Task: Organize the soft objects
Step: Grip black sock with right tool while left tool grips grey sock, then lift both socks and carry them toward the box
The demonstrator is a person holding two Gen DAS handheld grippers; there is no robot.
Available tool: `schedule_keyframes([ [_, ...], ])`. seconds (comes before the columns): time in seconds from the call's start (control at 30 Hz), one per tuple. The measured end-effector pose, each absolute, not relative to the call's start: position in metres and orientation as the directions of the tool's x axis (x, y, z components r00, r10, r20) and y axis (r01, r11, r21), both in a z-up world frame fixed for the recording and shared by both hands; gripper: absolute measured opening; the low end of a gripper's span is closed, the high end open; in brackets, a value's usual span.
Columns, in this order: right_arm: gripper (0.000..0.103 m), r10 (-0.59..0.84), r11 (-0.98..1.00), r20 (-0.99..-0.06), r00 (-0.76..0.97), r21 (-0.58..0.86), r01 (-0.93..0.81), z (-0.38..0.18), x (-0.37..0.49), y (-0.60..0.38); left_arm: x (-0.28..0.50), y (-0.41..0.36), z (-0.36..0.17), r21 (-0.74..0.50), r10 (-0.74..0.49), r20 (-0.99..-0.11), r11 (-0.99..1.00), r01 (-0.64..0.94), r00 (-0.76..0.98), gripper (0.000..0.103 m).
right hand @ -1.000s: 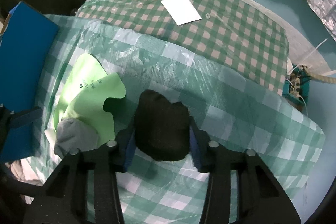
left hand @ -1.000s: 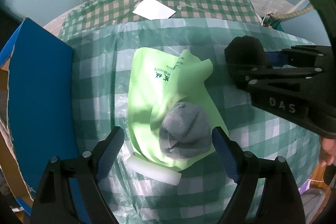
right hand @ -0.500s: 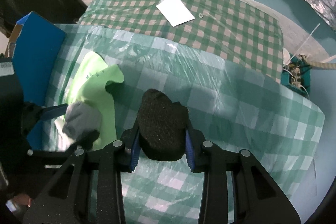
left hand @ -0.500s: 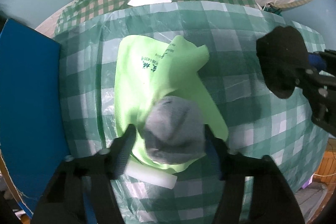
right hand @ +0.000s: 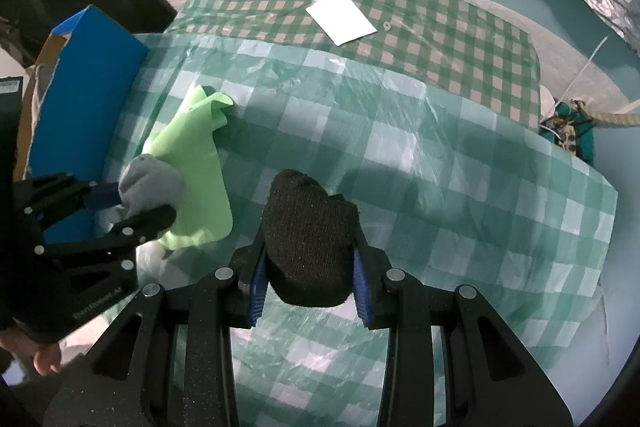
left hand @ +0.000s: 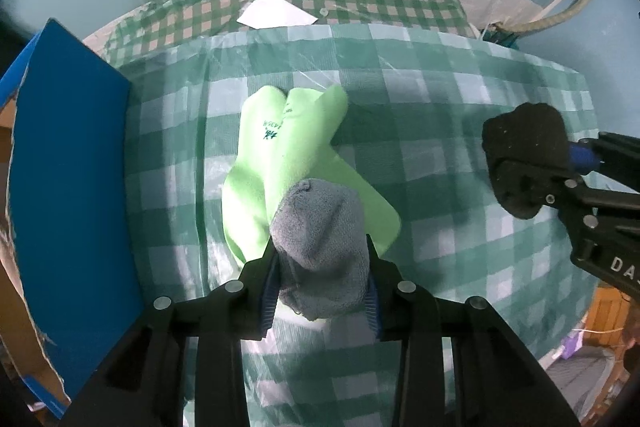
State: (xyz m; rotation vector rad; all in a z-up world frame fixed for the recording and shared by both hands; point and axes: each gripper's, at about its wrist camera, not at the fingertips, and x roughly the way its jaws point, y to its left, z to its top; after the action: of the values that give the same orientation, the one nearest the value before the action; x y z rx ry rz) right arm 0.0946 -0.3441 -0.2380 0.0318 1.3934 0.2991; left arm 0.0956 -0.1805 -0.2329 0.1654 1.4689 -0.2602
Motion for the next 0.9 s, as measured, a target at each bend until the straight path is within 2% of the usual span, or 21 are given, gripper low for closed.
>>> schedule_keyframes([
  [0.37, 0.034, 0.234, 0.959, -0.962, 0.141, 0.204, -0.197, -0.232, 0.067, -0.34, 0.066, -0.173, -0.222, -0.137, -0.164, -0.986, 0.918, 0.372, 0.041, 0.038],
  [0.5, 0.034, 0.234, 0.959, -0.963, 0.132, 0.207, -0.193, -0.235, 0.055, -0.339, 0.051, -0.175, -0.228, -0.139, -0.16, -0.987, 0.904, 0.404, 0.018, 0.058],
  [0.57, 0.034, 0.234, 0.959, -0.964, 0.126, 0.208, -0.192, -0.237, 0.051, -0.339, 0.047, -0.173, -0.233, -0.117, -0.135, -0.991, 0.912, 0.393, 0.019, 0.063],
  [0.67, 0.034, 0.237, 0.958, -0.964, 0.122, 0.211, -0.193, -0.238, 0.045, -0.338, 0.044, -0.166, -0.234, -0.103, -0.124, -0.992, 0.927, 0.36, 0.036, 0.076],
  [0.9, 0.034, 0.249, 0.955, -0.96, 0.127, 0.221, -0.2, -0.237, 0.037, -0.334, 0.034, -0.149, -0.225, -0.092, -0.121, -0.99, 0.949, 0.302, 0.077, 0.079],
])
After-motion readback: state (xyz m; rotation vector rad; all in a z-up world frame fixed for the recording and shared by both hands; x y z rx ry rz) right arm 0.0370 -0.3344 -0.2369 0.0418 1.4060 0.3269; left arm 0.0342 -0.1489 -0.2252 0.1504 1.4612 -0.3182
